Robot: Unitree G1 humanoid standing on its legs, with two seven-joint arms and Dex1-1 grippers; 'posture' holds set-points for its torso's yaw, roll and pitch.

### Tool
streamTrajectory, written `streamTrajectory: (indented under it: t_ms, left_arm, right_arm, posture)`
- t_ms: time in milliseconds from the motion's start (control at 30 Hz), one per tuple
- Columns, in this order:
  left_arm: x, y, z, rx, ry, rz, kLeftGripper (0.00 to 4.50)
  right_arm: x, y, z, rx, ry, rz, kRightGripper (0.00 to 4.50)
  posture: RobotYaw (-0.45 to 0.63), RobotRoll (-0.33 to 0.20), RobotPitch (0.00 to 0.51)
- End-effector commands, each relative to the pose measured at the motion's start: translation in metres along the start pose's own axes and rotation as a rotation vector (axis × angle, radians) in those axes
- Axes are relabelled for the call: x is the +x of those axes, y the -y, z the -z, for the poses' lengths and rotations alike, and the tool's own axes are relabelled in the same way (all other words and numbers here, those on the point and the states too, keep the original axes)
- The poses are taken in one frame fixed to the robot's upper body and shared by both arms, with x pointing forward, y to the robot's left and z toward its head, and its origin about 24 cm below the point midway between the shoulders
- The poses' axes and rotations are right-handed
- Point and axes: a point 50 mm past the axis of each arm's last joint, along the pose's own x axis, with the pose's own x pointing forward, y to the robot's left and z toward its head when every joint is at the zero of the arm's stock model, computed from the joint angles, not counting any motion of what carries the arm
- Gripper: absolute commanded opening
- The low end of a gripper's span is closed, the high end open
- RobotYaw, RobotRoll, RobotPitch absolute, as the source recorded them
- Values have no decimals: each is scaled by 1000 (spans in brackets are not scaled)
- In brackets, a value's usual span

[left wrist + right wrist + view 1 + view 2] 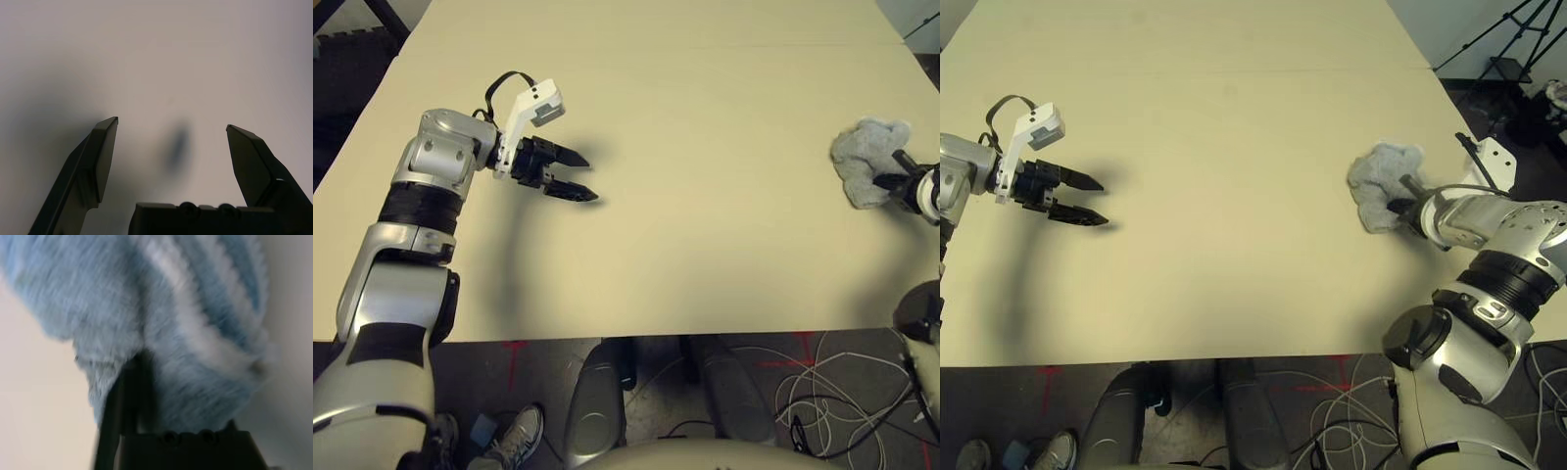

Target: Wipe the water off the table with a rag.

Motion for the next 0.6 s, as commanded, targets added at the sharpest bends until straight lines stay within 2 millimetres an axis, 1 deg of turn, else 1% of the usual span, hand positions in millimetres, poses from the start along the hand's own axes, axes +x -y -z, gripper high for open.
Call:
streamTrajectory:
  t_ms: [33,100,200,267,333,400,500,600]
  left_arm:
    - [-2,-2,2,0,-15,-10,4500]
    - [-4,-1,2,1,-15,-12,4500]
    - [-4,-1,4,0,-14,-12,4500]
    - [-4,-1,5,-4,-14,-15,4500]
    - [-5,-1,5,-5,-14,-20,4500]
    - [-6,-2,4,-5,-14,-26,4500]
    - [-7,-3,3,-3,-16,-34,4500]
    - [-8,-4,2,0,-17,-37,4500]
  right_arm:
    - [-6,2,-1,-74,-32,-12,2894]
    - [-10,6,-7,-113,-19,-4,3547]
    - [-17,20,-18,-150,17,36,4481]
    - [-22,31,-27,-176,41,75,4481]
    - [-29,45,-38,-242,65,131,4481]
    - [-33,52,-46,-260,77,137,4481]
    - [-33,51,-54,-237,75,30,4481]
    - [-29,47,-52,-207,18,-124,4481]
  posture:
    - [-155,0,255]
    - [-153,0,253]
    - [-150,0,241]
    - [-144,0,235]
    - [-142,0,229]
    - [-143,0,224]
    - [-144,0,216]
    - [-147,0,214]
